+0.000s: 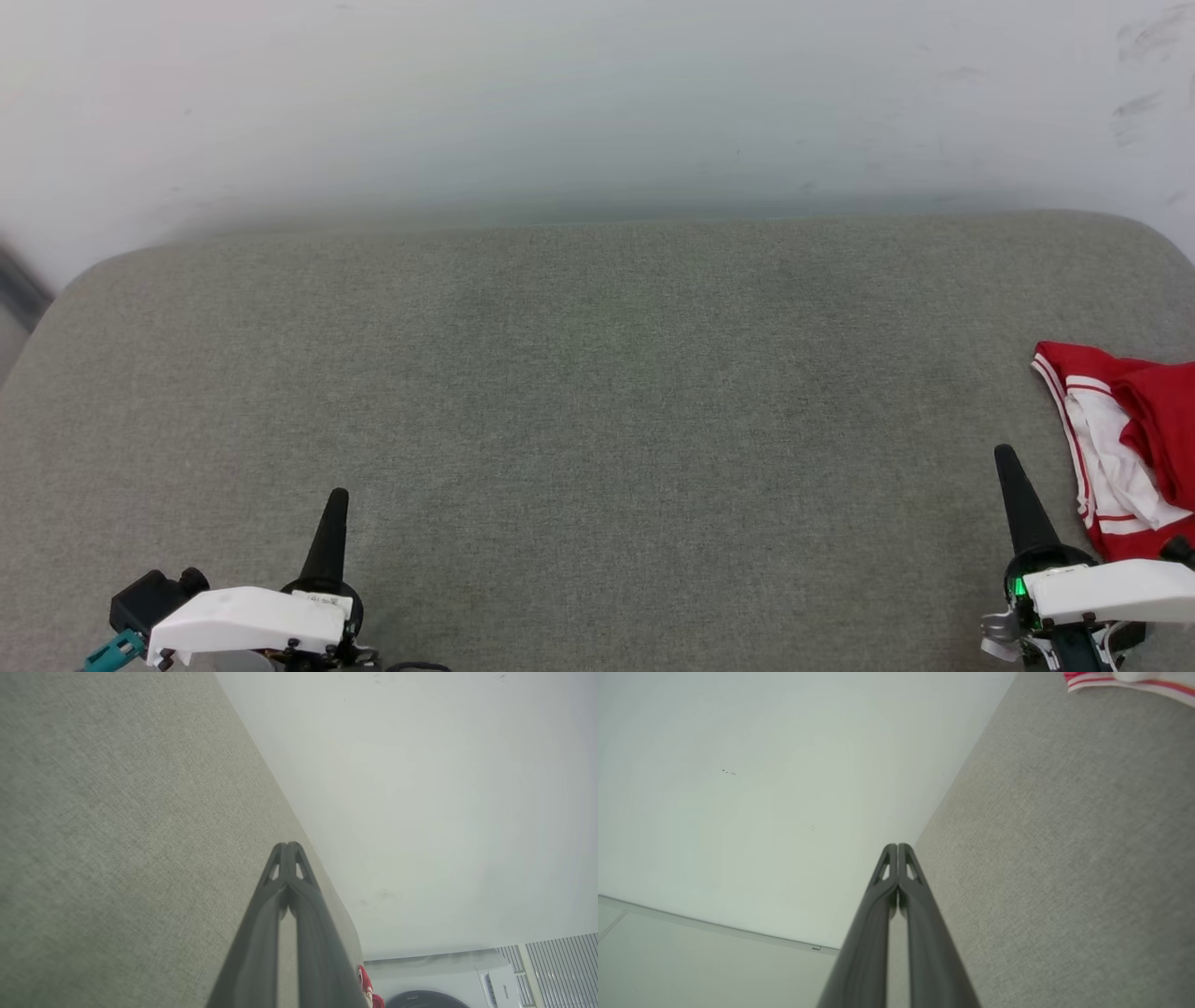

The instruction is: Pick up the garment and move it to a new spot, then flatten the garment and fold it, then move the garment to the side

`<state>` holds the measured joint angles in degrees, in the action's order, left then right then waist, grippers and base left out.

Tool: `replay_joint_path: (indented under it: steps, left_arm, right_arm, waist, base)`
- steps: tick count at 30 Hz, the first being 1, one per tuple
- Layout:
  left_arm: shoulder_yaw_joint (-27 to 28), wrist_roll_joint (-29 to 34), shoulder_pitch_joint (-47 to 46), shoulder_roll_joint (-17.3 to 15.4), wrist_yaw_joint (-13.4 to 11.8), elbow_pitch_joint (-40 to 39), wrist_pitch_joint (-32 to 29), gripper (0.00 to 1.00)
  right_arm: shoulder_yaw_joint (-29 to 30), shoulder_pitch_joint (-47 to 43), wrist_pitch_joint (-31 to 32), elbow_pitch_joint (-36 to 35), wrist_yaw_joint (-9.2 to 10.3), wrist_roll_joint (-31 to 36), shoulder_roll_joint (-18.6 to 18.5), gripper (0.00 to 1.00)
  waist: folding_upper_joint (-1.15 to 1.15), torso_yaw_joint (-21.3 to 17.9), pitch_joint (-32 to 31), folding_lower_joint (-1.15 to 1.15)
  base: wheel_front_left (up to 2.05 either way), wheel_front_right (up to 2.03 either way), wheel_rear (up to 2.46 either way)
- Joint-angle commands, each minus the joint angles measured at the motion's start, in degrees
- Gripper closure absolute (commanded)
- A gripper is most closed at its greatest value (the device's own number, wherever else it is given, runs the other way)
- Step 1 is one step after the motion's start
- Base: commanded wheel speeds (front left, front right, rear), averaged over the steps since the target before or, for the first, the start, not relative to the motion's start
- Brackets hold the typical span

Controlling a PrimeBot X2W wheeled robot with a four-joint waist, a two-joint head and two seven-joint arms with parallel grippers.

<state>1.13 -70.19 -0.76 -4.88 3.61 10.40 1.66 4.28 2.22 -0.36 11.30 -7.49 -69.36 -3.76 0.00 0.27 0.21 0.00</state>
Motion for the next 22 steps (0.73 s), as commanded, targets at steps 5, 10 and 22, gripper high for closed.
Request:
replay_joint_path:
  steps: [5, 10, 22]
  left_arm:
    - [0.58, -3.52, -1.71, -0.27, 0.86, 0.22, -0.94, 1.00]
    - [0.86, -6.26, -2.31, -0.22, 1.26, 0.63, -1.59, 1.00]
    - [1.62, -12.38, -3.48, -0.07, 2.17, 1.64, -3.18, 1.00]
  right_arm:
    - [0.28, 1.50, 0.92, 0.15, -0.01, -3.50, -0.27, 1.00]
    - [0.40, 1.88, 1.59, 0.48, -0.01, -6.21, -0.22, 1.00]
    - [0.71, 2.78, 3.18, 1.23, -0.01, -12.16, -0.07, 1.00]
  waist:
    - [0.00, -0.03, 0.00, 0.00]
    - [0.00, -0.05, -0.01, 0.00]
    - [0.00, -0.12, -0.02, 0.00]
  base:
    - [0.00, 0.00, 0.00]
    - [0.00, 0.00, 0.00]
    - [0.00, 0.00, 0.00]
